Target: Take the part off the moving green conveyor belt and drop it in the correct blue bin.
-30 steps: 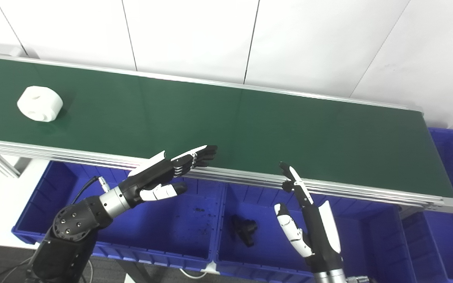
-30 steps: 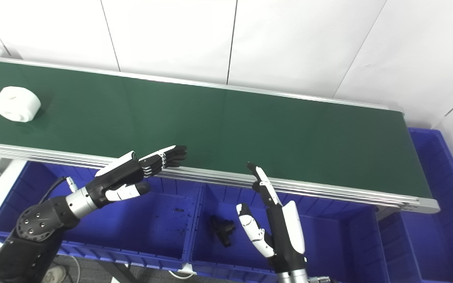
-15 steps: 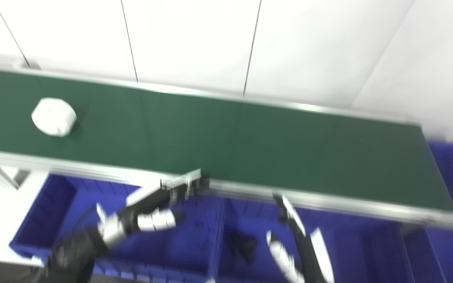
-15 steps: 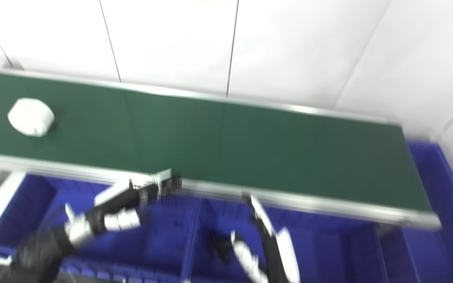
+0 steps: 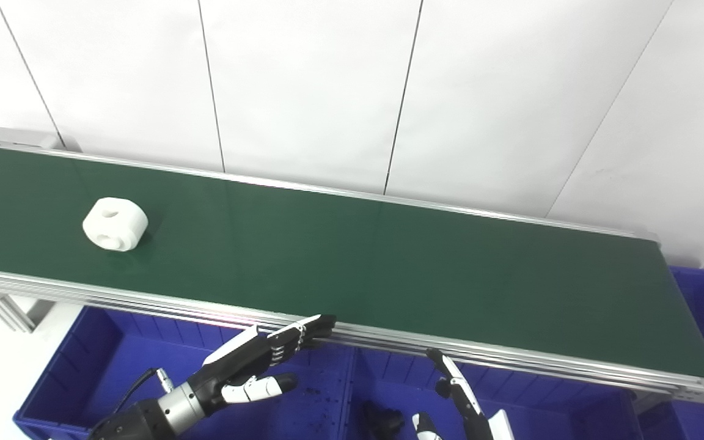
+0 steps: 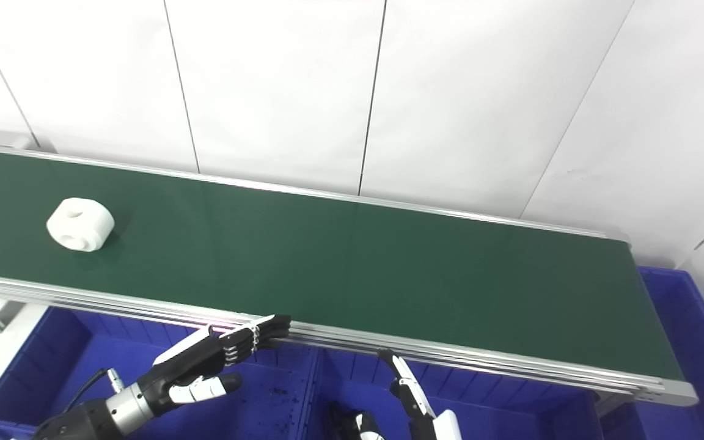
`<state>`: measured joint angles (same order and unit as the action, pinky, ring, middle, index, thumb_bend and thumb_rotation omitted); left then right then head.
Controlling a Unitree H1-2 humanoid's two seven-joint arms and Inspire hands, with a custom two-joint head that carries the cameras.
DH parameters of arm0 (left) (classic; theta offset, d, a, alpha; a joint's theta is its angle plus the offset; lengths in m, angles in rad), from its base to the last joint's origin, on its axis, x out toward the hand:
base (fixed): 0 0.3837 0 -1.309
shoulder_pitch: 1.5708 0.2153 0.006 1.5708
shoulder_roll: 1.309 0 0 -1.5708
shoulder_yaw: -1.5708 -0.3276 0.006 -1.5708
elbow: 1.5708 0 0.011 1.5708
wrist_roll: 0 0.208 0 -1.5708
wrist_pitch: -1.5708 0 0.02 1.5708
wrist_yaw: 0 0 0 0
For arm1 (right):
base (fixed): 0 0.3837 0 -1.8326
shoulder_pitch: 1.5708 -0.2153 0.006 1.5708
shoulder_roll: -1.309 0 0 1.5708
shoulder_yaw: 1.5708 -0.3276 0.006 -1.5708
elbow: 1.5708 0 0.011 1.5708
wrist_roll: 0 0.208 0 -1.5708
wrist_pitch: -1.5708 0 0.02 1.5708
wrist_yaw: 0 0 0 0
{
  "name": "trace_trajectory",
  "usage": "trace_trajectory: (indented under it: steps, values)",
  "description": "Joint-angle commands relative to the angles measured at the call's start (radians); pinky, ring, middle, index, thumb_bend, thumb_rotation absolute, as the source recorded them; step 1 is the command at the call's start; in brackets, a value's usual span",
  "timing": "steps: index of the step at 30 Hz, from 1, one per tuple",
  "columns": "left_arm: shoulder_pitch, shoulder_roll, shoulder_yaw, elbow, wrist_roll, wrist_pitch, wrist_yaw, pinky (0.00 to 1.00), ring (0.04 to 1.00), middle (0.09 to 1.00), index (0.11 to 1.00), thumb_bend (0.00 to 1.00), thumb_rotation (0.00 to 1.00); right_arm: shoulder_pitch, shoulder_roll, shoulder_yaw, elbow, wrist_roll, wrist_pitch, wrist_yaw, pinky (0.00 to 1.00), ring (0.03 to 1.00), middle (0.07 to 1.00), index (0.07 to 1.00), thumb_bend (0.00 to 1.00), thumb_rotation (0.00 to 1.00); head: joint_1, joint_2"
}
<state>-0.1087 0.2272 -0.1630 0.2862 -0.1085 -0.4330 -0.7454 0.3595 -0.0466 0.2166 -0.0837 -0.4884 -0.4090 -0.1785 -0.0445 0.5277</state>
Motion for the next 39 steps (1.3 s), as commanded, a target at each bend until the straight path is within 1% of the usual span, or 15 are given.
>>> trace_trajectory:
  steps: [1, 2, 4, 6, 9, 13, 16, 19, 21, 22, 24, 28, 32, 36, 39]
  values:
    - [-0.013, 0.001, 0.009, -0.050, 0.004, -0.037, 0.013, 0.92, 0.961, 0.978, 0.954, 0.39, 0.76, 0.000, 0.001, 0.002, -0.042, 0.016, -0.050, -0.009, 0.86, 0.920, 0.939, 0.917, 0.29, 0.80, 0.007, 0.006]
    - [-0.014, 0.001, 0.012, -0.066, 0.011, -0.037, 0.018, 0.92, 0.960, 0.978, 0.954, 0.39, 0.76, 0.001, 0.000, 0.002, -0.042, 0.018, -0.049, -0.008, 0.86, 0.921, 0.940, 0.917, 0.29, 0.80, 0.008, 0.007]
    - [-0.018, -0.001, 0.019, -0.090, 0.015, -0.037, 0.023, 0.93, 0.961, 0.977, 0.952, 0.37, 0.71, 0.001, -0.001, 0.002, -0.043, 0.022, -0.049, -0.007, 0.86, 0.922, 0.942, 0.918, 0.30, 0.81, 0.012, 0.010]
    - [-0.026, 0.005, 0.022, -0.126, 0.045, -0.037, 0.046, 0.92, 0.958, 0.979, 0.954, 0.37, 0.71, -0.001, -0.005, 0.002, -0.042, 0.021, -0.052, -0.010, 0.86, 0.920, 0.939, 0.916, 0.29, 0.80, 0.017, 0.013]
    - [-0.064, 0.019, 0.026, -0.189, 0.096, -0.037, 0.097, 0.92, 0.954, 0.975, 0.948, 0.38, 0.75, -0.005, -0.010, 0.000, -0.042, 0.019, -0.052, -0.009, 0.86, 0.917, 0.937, 0.916, 0.29, 0.80, 0.028, 0.015]
    - [-0.141, 0.045, 0.006, -0.224, 0.187, -0.037, 0.175, 0.89, 0.933, 0.966, 0.945, 0.43, 0.83, -0.014, -0.015, 0.002, -0.037, 0.029, -0.053, -0.007, 0.87, 0.923, 0.939, 0.917, 0.29, 0.80, 0.034, 0.014]
    - [-0.194, 0.068, -0.017, -0.220, 0.217, -0.037, 0.208, 0.87, 0.922, 0.966, 0.948, 0.46, 0.78, -0.020, -0.018, 0.002, -0.033, 0.032, -0.053, -0.007, 0.87, 0.920, 0.937, 0.916, 0.29, 0.80, 0.037, 0.015]
    - [-0.259, 0.101, -0.049, -0.222, 0.313, -0.037, 0.293, 0.84, 0.900, 0.957, 0.941, 0.52, 0.76, -0.026, -0.021, 0.004, -0.030, 0.033, -0.054, -0.007, 0.87, 0.918, 0.935, 0.914, 0.28, 0.79, 0.040, 0.016]
    - [-0.301, 0.116, -0.065, -0.208, 0.353, -0.037, 0.335, 0.81, 0.890, 0.948, 0.934, 0.58, 0.67, -0.032, -0.023, 0.004, -0.027, 0.041, -0.055, -0.006, 0.87, 0.920, 0.935, 0.914, 0.28, 0.77, 0.039, 0.015]
    - [-0.320, 0.124, -0.073, -0.195, 0.360, -0.037, 0.350, 0.81, 0.891, 0.946, 0.932, 0.60, 0.63, -0.034, -0.023, 0.004, -0.026, 0.045, -0.055, -0.005, 0.87, 0.920, 0.935, 0.914, 0.28, 0.77, 0.038, 0.015]
    - [-0.364, 0.145, -0.095, -0.155, 0.393, -0.037, 0.401, 0.81, 0.900, 0.945, 0.920, 0.66, 0.56, -0.036, -0.025, 0.001, -0.027, 0.042, -0.050, -0.004, 0.87, 0.919, 0.936, 0.915, 0.30, 0.80, 0.034, 0.017]
    - [-0.432, 0.161, -0.117, -0.065, 0.435, -0.037, 0.471, 0.81, 0.905, 0.946, 0.912, 0.71, 0.52, -0.039, -0.032, -0.003, -0.026, 0.036, -0.051, -0.006, 0.86, 0.914, 0.935, 0.913, 0.30, 0.82, 0.027, 0.019]
    - [-0.507, 0.158, -0.144, 0.057, 0.503, -0.037, 0.562, 0.76, 0.885, 0.935, 0.909, 0.75, 0.54, -0.042, -0.042, -0.005, -0.022, 0.044, -0.054, -0.006, 0.85, 0.911, 0.934, 0.912, 0.30, 0.81, 0.027, 0.014]
    - [-0.605, 0.142, -0.190, 0.248, 0.570, -0.037, 0.657, 0.80, 0.904, 0.938, 0.920, 0.79, 0.58, -0.044, -0.049, -0.010, -0.019, 0.063, -0.049, 0.002, 0.86, 0.915, 0.936, 0.917, 0.33, 0.84, 0.031, 0.006]
    - [-0.657, 0.136, -0.229, 0.355, 0.594, -0.037, 0.709, 0.80, 0.902, 0.934, 0.926, 0.79, 0.60, -0.045, -0.051, -0.012, -0.021, 0.066, -0.048, 0.003, 0.86, 0.915, 0.936, 0.916, 0.34, 0.85, 0.030, 0.003]
